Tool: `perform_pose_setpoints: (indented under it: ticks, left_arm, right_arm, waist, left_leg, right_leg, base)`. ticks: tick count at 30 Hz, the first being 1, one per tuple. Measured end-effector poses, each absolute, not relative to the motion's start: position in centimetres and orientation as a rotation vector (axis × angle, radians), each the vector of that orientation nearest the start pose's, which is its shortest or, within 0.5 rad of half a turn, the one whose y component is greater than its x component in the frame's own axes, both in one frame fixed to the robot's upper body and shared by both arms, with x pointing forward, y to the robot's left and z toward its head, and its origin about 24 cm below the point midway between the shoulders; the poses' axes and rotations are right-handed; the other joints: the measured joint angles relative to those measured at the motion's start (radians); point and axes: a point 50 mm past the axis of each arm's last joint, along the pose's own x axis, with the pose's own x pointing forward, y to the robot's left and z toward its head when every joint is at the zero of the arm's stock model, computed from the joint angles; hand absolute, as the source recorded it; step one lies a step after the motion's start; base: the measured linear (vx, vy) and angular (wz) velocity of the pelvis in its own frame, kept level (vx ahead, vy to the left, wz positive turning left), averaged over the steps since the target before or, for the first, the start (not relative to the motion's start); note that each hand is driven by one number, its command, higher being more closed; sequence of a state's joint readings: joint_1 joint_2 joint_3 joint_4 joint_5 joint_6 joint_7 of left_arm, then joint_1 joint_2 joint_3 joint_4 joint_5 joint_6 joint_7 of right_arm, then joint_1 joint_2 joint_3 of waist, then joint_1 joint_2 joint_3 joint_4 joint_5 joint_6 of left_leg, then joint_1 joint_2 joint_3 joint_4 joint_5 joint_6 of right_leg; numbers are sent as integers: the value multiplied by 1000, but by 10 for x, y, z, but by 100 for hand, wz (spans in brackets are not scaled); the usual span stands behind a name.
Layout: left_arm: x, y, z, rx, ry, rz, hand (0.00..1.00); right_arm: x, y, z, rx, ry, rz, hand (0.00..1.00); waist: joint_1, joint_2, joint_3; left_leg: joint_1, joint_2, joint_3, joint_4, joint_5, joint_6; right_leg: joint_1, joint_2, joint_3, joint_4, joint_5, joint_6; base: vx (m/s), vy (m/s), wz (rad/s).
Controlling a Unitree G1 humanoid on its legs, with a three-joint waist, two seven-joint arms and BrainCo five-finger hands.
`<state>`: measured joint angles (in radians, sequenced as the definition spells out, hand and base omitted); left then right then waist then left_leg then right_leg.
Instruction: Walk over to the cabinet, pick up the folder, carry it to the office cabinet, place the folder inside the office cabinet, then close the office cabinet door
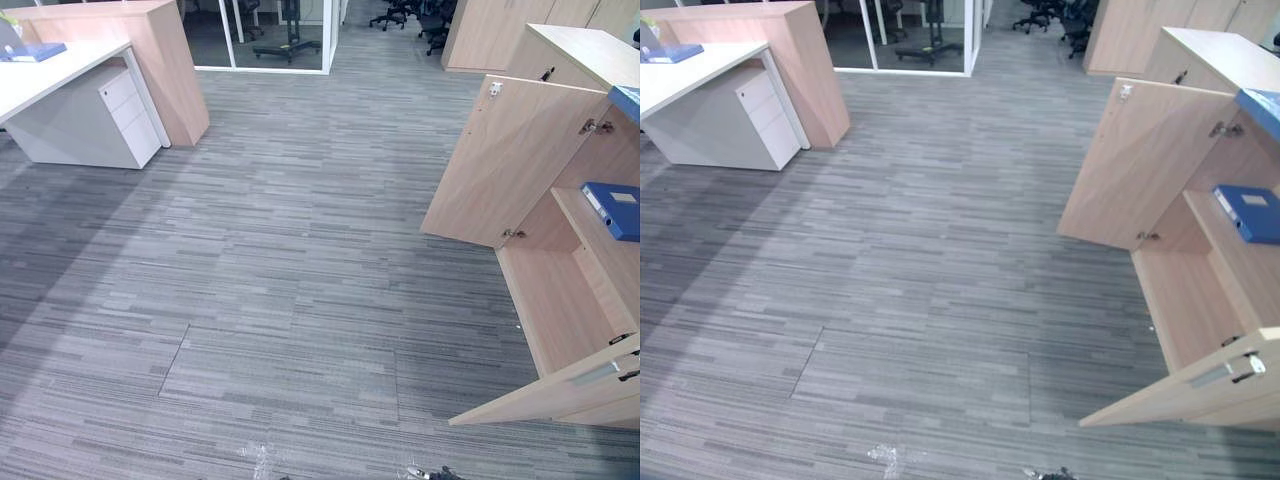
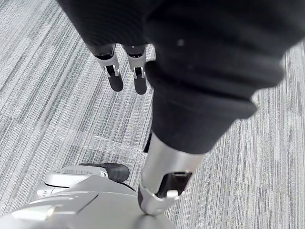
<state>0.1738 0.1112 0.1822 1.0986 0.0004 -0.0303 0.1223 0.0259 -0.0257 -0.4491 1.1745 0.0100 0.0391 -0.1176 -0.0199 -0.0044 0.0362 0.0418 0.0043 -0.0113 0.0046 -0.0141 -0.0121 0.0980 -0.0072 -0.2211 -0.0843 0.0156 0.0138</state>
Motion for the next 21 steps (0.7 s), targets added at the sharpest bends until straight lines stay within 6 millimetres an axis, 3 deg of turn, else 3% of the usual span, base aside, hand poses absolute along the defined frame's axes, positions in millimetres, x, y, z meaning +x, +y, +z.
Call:
perform_pose_setpoints:
  ticks: [21]
  left_arm:
    - [48,222,-166,26,1190,361,0]
  right_arm:
    - [81,-200,-169,202,1214,-506,0]
  waist:
    - [-4,-12,14]
  left_leg:
    - [22,-16,2,-33,11,10]
  right_leg:
    - [4,-17,-8,-5,-2,10]
  base:
    - [1,17,0]
